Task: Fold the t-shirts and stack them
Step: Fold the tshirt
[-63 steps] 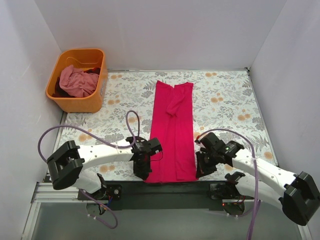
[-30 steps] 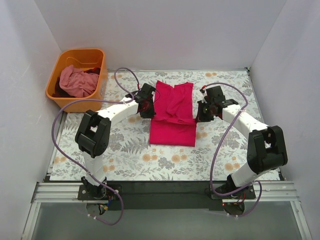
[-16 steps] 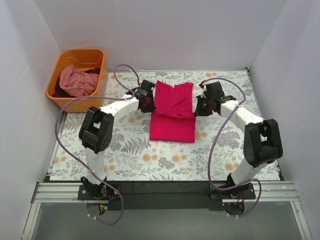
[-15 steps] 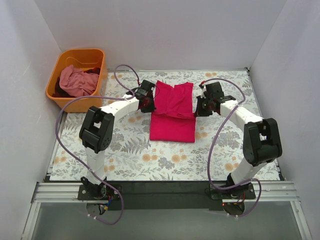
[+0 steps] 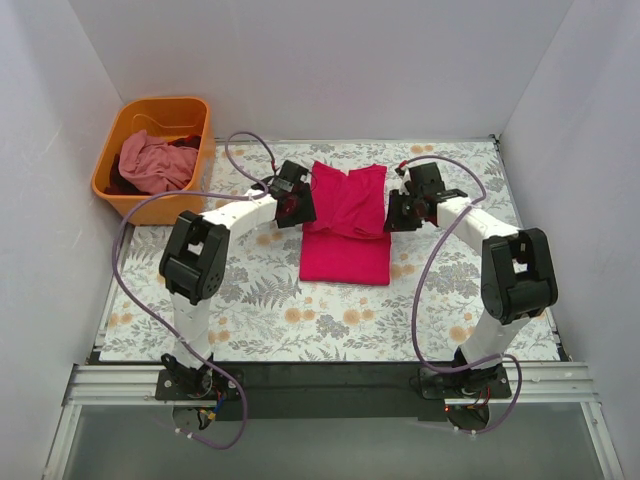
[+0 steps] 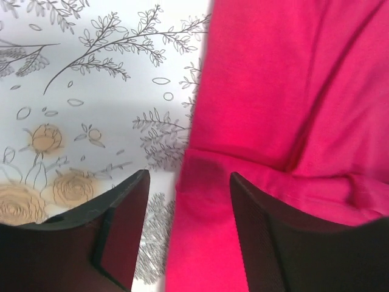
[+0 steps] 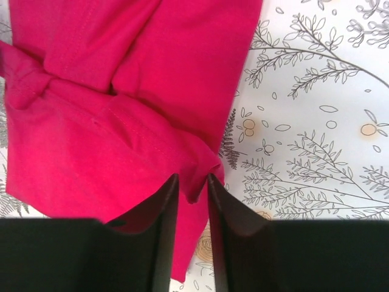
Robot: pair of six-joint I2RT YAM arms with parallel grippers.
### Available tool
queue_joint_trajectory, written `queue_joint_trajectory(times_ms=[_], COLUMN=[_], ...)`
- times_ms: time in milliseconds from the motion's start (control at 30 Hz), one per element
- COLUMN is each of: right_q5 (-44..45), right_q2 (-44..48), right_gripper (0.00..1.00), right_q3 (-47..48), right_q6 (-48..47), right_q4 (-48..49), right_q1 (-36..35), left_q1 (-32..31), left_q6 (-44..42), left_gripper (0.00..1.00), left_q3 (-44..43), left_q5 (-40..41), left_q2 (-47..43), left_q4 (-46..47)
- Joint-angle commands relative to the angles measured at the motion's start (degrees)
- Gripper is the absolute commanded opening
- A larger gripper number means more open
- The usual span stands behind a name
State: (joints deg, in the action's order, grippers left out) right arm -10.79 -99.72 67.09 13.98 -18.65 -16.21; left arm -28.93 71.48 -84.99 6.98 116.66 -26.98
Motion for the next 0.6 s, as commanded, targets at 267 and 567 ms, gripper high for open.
queue_joint_trajectory(times_ms=[267,567], right_q5=[-2.13,-3.37], right_q2=[10.43,3.05], right_gripper=[0.23,0.17], right_q3=[-7.75,-9.26], right_q6=[3.94,6.41], right_q4=[9.23,14.96], right_q1=[-8.04,-9.72], left_q1=[-5.52,-11.24], left_q6=[6.29,8.67], left_gripper=[0.39,0.22], left_q3=[15.63,20.30], left_q5=[-2.31,-5.66], left_q2=[-21.29,-15.51], left_q4=[3.51,3.87])
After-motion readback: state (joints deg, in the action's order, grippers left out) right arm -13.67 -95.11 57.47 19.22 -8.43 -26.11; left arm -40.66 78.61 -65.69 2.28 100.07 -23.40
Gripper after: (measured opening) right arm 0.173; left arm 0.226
